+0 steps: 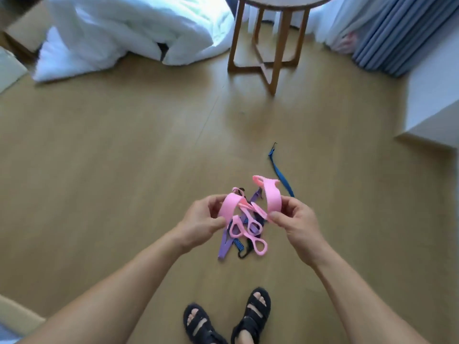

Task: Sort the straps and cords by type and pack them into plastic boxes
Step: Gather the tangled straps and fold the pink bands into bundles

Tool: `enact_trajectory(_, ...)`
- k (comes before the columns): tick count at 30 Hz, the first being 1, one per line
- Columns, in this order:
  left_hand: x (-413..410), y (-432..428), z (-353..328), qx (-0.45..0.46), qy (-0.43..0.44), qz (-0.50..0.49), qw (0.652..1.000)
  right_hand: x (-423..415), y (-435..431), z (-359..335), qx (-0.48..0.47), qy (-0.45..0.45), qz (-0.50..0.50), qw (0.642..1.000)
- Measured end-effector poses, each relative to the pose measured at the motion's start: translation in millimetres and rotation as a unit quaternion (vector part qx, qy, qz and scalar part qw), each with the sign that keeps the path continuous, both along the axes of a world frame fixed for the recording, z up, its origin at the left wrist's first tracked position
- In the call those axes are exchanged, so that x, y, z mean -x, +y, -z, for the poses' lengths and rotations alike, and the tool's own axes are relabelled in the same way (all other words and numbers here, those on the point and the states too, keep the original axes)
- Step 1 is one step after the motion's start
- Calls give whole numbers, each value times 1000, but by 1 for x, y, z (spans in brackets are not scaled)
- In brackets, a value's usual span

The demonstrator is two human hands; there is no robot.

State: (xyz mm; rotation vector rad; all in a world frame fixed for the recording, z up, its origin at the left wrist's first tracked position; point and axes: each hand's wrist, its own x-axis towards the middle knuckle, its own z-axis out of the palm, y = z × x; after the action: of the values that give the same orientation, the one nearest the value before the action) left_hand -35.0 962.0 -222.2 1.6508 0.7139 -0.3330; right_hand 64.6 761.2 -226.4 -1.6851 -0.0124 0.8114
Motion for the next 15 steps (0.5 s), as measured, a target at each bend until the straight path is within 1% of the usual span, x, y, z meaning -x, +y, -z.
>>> enact_trajectory(3, -19, -18, -75, -64, -41, 25, 997, -6, -19, -77, -28, -39, 34, 998)
enact_trajectory(6, -30, -39, -141, -85, -91, 39, 991, 1, -39, -143, -47, -68, 62, 995)
enact_trajectory(8, -34, -48, -172, -76, -116, 35, 990, 8, -48, -171, -50, -84, 73, 993)
enact_trajectory(11, -32, -61, -217, -28, -140, 36, 989, 27, -69, -216, -53, -115, 116, 985)
enact_trajectory(13, -29, -67, -241, -7, -155, 70, 985, 42, -85, -241, -45, -143, 123, 981)
enact_trajectory(15, -25, -73, -262, -1, -166, 132, 977, 57, -99, -264, -36, -159, 117, 980)
